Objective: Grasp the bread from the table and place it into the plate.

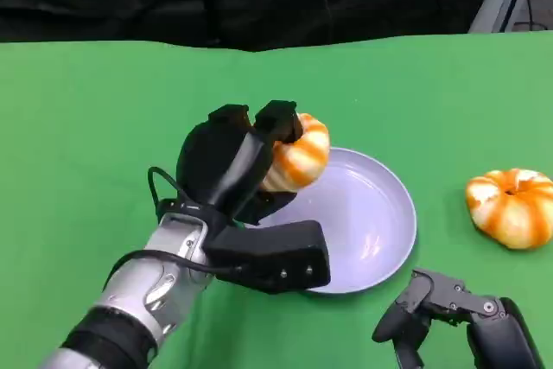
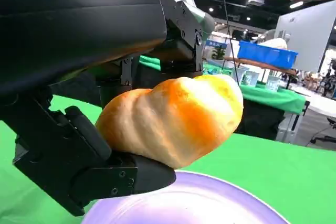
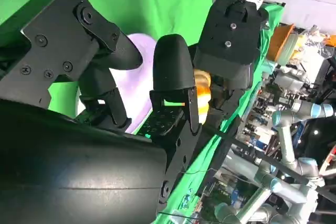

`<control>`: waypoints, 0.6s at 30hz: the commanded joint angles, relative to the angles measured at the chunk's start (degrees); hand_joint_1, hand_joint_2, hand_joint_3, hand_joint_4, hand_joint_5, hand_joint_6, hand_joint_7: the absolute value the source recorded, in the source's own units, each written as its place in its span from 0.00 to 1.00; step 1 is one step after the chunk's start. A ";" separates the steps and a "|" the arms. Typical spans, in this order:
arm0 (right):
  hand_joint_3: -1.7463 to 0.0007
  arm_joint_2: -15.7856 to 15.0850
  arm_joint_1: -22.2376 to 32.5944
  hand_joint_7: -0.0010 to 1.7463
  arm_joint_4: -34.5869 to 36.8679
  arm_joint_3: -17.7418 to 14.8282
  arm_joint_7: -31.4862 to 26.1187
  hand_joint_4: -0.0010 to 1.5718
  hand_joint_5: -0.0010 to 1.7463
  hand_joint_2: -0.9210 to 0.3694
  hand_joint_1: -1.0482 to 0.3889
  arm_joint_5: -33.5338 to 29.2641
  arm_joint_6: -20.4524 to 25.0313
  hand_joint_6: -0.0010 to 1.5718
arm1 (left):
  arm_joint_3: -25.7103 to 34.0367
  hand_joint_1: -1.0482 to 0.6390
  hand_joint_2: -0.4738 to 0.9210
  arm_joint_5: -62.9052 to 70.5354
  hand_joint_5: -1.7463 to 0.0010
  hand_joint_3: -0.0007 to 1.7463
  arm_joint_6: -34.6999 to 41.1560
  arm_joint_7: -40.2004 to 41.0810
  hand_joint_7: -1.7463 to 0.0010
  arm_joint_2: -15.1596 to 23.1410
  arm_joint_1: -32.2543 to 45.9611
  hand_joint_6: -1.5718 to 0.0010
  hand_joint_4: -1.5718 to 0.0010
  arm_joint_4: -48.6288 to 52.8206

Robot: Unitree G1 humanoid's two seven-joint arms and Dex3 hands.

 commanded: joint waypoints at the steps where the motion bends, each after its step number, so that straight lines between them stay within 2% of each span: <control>1: 0.21 -0.37 0.20 0.72 0.10 -0.58 -0.20 0.53 0.92 0.50 0.73 0.89 -0.29 0.54 | -1.19 0.53 0.65 -1.49 0.00 0.59 0.24 -4.24 0.00 -3.46 -3.87 0.57 0.43 5.62; 2: 0.21 -0.40 0.20 0.72 0.09 -0.63 -0.16 0.53 0.92 0.50 0.72 0.93 -0.23 0.54 | -1.52 0.53 0.66 -1.92 0.00 0.56 0.27 -5.36 0.00 -4.67 -4.87 0.57 0.43 7.37; 3: 0.21 -0.42 0.13 0.72 0.09 -0.63 -0.21 0.52 0.93 0.50 0.72 0.77 -0.27 0.54 | -2.71 0.54 0.66 -2.64 0.00 0.55 2.01 -13.14 0.00 -5.26 -6.27 0.57 0.44 7.41; 4: 0.21 -0.46 0.03 0.72 0.16 -0.63 -0.25 0.52 0.93 0.49 0.72 0.65 -0.40 0.54 | -3.60 0.37 0.84 -2.81 0.39 0.33 3.41 -18.93 0.46 -5.16 -7.07 0.80 0.77 6.87; 5: 0.21 -0.49 -0.04 0.72 0.21 -0.63 -0.27 0.52 0.93 0.49 0.72 0.56 -0.49 0.54 | -4.18 0.30 0.92 -2.91 0.56 0.24 4.48 -23.12 0.65 -5.08 -7.57 0.87 0.88 6.32; 7: 0.21 -0.48 -0.03 0.72 0.15 -0.62 -0.30 0.52 0.93 0.49 0.72 0.51 -0.50 0.55 | -4.86 0.23 0.98 -2.39 0.72 0.17 6.02 -27.26 0.83 -4.61 -7.79 0.92 0.98 5.15; 10: 0.21 -0.36 0.01 0.72 0.09 -0.51 -0.29 0.52 0.93 0.49 0.72 0.65 -0.59 0.55 | -5.73 0.18 1.00 -1.49 0.82 0.17 8.09 -30.57 0.90 -3.84 -7.72 0.94 1.00 3.46; 17: 0.21 -0.38 0.13 0.72 -0.21 -0.52 -0.15 0.52 0.94 0.49 0.72 0.60 -0.12 0.54 | -6.76 0.14 1.00 -1.01 0.91 0.18 10.17 -33.85 0.94 -3.04 -7.53 0.95 1.00 2.23; 18: 0.21 -0.45 0.12 0.72 -0.18 -0.59 -0.13 0.52 0.94 0.49 0.72 0.62 -0.15 0.54 | -6.96 0.12 1.00 -0.89 0.94 0.20 10.58 -34.43 0.95 -2.98 -7.61 0.97 1.00 2.07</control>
